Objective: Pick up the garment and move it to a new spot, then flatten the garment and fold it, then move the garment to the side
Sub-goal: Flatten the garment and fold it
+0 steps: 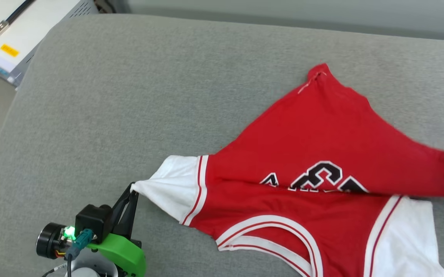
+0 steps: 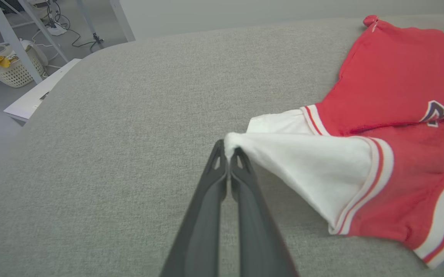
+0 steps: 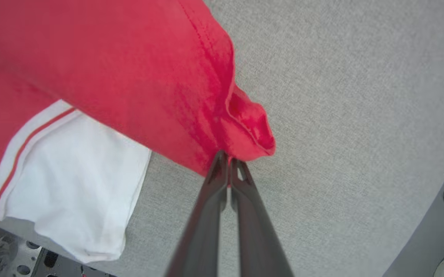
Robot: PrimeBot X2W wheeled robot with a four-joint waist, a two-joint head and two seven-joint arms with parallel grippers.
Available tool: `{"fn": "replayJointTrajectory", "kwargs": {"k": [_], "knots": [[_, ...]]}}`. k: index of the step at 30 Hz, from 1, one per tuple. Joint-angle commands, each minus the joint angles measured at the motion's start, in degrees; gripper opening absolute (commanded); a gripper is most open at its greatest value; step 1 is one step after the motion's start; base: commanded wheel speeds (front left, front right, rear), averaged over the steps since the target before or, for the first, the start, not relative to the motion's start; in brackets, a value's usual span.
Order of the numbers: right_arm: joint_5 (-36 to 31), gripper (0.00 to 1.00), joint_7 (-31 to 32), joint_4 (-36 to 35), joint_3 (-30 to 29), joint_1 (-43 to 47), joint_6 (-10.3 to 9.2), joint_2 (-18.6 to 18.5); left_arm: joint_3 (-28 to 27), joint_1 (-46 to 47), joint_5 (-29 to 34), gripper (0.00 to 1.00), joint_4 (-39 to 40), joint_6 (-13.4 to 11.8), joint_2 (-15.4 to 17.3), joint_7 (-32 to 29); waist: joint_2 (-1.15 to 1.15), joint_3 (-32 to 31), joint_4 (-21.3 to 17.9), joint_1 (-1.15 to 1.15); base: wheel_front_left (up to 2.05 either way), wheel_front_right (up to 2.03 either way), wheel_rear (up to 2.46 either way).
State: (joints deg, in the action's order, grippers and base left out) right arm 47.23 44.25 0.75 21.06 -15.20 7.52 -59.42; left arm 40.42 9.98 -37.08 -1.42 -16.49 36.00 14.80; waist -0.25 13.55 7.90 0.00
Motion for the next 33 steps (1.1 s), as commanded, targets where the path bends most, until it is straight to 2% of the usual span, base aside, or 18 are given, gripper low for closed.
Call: {"fn": "replayJointTrajectory", "kwargs": {"k": [1,12,19,20,21,26,28,33], "knots": [[0.1,0.00,-0.6,-0.5,-1.1,3.2,-0.03,0.5,-0.3,-1.2,-0.2,0.00,0.2,-0.6,0.3,0.1,0.25,-2.6,-2.8,0.00,0.00,0.00,0.00],[-1.7,0.00,-0.2,-1.8,-8.7,23.2,-0.03,9.5,-1.4,-3.6,-1.2,0.00,1.4,-1.9,1.3,0.1,0.25,-3.4,-5.4,0.00,0.00,0.00,0.00],[-3.0,0.00,-2.1,0.3,-9.9,29.1,-0.03,15.1,-1.5,-3.8,-1.5,0.00,1.7,-2.4,1.3,0.0,0.25,-3.5,-6.0,0.00,0.00,0.00,0.00],[-3.5,0.69,-3.6,0.7,-11.8,28.7,-0.03,16.8,-1.5,-4.0,-1.6,0.00,1.8,-2.5,1.4,0.0,0.25,-3.6,-6.2,0.00,0.00,0.00,0.00],[-3.7,1.00,-4.4,0.6,-13.0,28.3,-0.03,17.5,-1.5,-4.1,-1.6,0.00,1.8,-2.6,1.4,0.0,0.25,-3.6,-6.3,0.00,0.00,0.00,0.00],[-4.2,1.00,-7.9,-2.7,-19.1,26.1,-0.03,19.1,-1.2,-4.2,-1.5,0.00,2.4,-3.0,1.4,-0.3,0.25,-3.7,-6.4,0.00,0.00,0.00,0.00],[-4.6,1.00,-9.2,-6.1,-23.0,24.1,-0.03,19.3,-1.1,-4.0,-1.3,0.00,2.9,-3.3,1.4,-0.5,0.25,-3.5,-6.3,0.00,0.00,0.00,0.00],[-5.4,1.00,-8.8,-11.4,-26.9,17.7,-0.03,19.0,-0.9,-2.8,-0.7,0.00,4.0,-3.6,1.3,-0.9,0.25,-2.1,-5.7,0.00,0.00,0.00,0.00]]}}
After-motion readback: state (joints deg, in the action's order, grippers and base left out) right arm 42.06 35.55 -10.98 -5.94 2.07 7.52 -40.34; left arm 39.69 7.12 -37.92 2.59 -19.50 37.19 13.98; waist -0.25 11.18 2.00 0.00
